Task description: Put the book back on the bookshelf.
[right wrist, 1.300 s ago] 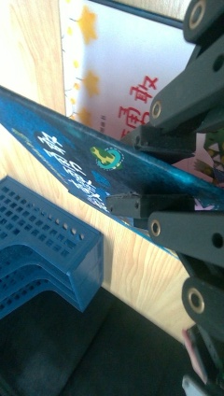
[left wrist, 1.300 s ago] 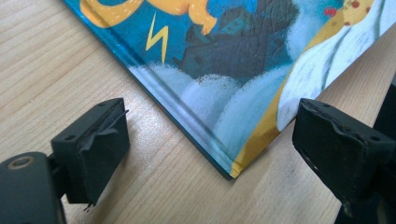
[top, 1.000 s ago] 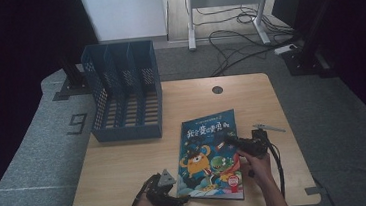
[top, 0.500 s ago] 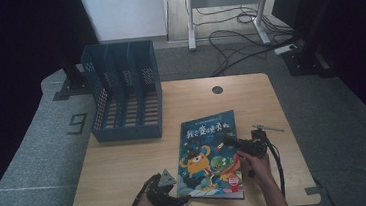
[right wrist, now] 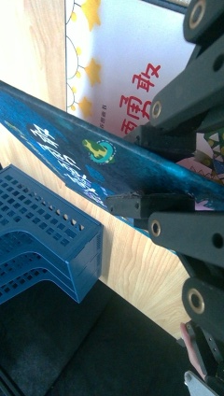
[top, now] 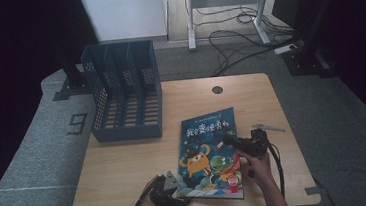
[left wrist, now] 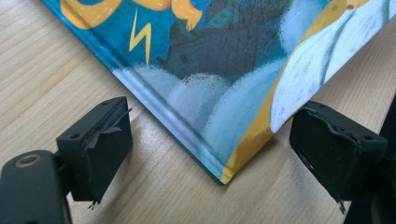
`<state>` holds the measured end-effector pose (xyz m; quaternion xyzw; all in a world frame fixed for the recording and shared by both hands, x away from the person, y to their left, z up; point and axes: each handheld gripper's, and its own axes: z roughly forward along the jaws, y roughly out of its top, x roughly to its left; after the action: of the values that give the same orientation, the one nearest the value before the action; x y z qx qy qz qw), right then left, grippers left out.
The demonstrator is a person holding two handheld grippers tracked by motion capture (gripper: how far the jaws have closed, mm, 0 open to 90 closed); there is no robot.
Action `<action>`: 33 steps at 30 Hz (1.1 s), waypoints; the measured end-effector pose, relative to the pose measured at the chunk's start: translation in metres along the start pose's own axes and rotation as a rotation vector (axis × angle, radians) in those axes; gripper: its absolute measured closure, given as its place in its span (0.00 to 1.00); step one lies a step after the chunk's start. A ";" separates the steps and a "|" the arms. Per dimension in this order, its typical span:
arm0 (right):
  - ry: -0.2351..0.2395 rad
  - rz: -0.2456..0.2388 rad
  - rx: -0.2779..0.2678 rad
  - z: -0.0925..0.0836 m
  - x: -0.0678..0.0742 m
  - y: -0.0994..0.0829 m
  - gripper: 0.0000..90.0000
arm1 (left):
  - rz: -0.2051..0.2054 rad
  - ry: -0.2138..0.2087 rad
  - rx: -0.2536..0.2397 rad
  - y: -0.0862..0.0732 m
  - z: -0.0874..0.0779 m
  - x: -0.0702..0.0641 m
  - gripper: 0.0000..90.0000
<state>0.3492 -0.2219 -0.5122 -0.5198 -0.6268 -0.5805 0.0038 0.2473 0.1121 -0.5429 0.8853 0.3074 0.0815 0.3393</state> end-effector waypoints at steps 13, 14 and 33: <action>0.000 -0.119 -0.080 -0.010 0.022 0.005 0.82 | -0.033 0.018 -0.004 0.002 0.001 0.003 0.14; 0.001 -0.132 -0.086 -0.011 0.025 0.006 0.82 | -0.033 0.020 -0.003 0.002 0.001 0.003 0.14; 0.056 -0.338 -0.173 -0.023 0.055 0.008 0.83 | -0.032 0.028 0.002 0.004 0.002 0.005 0.14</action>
<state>0.3152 -0.2048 -0.4656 -0.3889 -0.6525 -0.6390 -0.1211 0.2536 0.1113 -0.5427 0.8794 0.3262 0.0883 0.3354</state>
